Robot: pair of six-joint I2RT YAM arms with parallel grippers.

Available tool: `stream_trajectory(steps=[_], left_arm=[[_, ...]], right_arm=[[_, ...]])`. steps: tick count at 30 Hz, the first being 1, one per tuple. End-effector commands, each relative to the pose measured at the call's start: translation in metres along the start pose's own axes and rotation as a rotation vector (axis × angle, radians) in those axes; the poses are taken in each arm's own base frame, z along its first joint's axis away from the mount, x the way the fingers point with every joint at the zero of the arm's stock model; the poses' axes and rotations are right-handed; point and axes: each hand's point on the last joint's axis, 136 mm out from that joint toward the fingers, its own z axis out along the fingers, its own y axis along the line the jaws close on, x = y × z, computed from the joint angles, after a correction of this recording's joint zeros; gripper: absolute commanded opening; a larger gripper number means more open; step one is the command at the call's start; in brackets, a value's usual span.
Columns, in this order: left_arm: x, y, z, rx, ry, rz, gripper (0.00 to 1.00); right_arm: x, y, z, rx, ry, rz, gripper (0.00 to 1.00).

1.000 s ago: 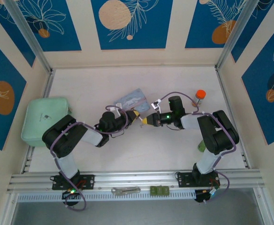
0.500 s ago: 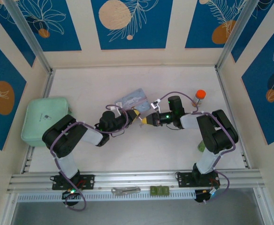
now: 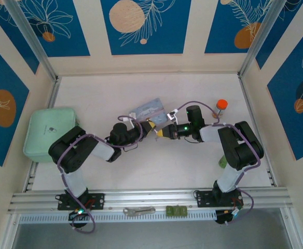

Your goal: Unlock a padlock with a key

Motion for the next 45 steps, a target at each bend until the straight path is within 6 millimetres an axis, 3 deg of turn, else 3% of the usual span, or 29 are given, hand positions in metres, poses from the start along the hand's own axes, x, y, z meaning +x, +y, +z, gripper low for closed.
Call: stream_trajectory(steps=[1, 12, 21, 28, 40, 45], left_arm=[[0.023, -0.029, 0.002, 0.138, 0.114, 0.06, 0.0], [0.033, -0.045, 0.003, 0.209, 0.151, 0.094, 0.0], [0.04, -0.051, 0.005, 0.227, 0.174, 0.121, 0.0], [0.045, -0.048, 0.007, 0.221, 0.184, 0.123, 0.0], [0.05, -0.064, 0.011, 0.267, 0.21, 0.135, 0.0], [0.054, -0.066, 0.01, 0.273, 0.23, 0.118, 0.0]], right_arm=[[-0.016, 0.02, -0.002, -0.04, -0.011, -0.067, 0.0], [-0.032, -0.008, -0.003, 0.103, -0.095, 0.087, 0.0], [-0.058, -0.01, -0.006, 0.083, -0.11, 0.167, 0.0], [-0.064, 0.004, -0.007, 0.059, -0.144, 0.129, 0.0], [-0.071, -0.008, -0.002, 0.212, -0.221, 0.081, 0.0], [-0.079, -0.008, -0.009, 0.269, -0.255, -0.08, 0.0]])
